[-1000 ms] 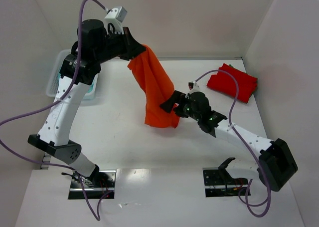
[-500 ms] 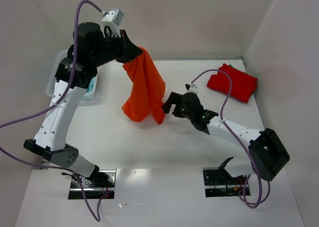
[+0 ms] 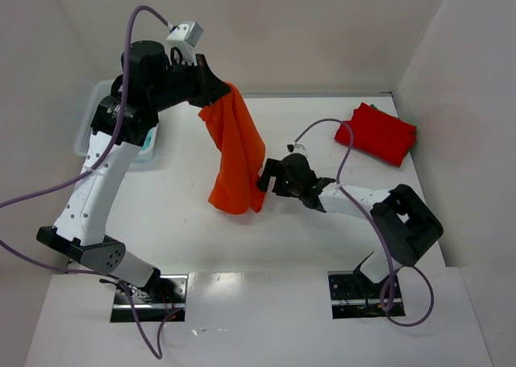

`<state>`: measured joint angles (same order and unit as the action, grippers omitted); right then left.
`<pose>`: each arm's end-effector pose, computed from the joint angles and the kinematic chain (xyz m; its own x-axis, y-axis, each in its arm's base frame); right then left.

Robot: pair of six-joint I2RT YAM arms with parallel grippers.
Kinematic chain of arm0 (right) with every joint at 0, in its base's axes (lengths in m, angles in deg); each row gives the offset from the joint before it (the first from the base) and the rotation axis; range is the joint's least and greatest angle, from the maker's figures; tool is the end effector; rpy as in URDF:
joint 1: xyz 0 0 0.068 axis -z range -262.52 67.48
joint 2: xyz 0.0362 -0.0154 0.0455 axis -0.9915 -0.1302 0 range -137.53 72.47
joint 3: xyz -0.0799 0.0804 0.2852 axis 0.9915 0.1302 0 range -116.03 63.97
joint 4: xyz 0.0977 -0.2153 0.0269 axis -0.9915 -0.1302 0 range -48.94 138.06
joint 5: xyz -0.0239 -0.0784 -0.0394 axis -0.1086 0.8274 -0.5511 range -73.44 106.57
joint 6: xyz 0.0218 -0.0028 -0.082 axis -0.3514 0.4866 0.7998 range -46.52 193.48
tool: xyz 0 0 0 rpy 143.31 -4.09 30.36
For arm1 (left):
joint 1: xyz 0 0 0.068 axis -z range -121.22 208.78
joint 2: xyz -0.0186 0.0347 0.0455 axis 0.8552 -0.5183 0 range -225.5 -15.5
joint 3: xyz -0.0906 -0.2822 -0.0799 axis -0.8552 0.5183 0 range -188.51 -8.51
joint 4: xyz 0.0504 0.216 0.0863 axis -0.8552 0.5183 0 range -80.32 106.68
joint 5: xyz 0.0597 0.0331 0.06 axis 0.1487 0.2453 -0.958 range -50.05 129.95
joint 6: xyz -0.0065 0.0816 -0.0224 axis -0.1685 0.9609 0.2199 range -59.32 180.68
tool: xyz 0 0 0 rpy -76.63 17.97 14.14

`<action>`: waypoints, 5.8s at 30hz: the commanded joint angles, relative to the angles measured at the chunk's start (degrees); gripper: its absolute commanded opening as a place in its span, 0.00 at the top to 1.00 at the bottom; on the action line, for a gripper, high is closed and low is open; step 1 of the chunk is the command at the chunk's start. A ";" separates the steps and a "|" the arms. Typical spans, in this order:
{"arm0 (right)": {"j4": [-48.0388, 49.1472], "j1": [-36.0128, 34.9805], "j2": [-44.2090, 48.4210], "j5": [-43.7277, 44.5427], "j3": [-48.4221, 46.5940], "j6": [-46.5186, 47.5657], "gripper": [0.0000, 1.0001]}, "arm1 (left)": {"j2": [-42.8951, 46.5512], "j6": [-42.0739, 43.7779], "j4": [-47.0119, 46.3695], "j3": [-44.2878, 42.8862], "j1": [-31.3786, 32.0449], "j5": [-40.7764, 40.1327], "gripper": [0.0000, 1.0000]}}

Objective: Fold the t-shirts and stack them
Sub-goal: Move the tshirt to the center of the board, then flatten out the tshirt

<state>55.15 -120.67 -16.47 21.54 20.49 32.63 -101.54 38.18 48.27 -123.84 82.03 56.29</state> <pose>0.2616 0.1974 0.2060 -0.7367 0.2499 -0.6283 -0.1057 0.8752 0.4721 0.2723 -0.1398 0.5483 -0.3797 -0.2366 -0.8943 0.5289 0.7377 -0.4197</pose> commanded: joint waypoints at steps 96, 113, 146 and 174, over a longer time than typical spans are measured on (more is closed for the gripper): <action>-28.62 19.86 14.74 11.99 -50.25 17.80 1.00 | 6.99 -0.53 -12.22 27.58 -10.16 -17.84 1.00; -30.99 20.05 26.89 -0.11 -37.60 12.01 1.00 | 9.66 0.97 -11.11 29.48 -13.66 -6.91 0.50; -28.69 18.73 30.05 -9.81 -5.38 2.71 0.00 | -4.77 4.04 -14.59 34.62 -9.89 -4.14 0.00; -26.69 20.49 25.23 -6.83 -6.00 4.55 0.00 | -70.17 -5.18 -5.01 -42.01 3.08 -35.40 0.03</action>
<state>27.41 -100.87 7.66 13.37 15.07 35.89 -165.19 34.65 35.20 -150.73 84.34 26.09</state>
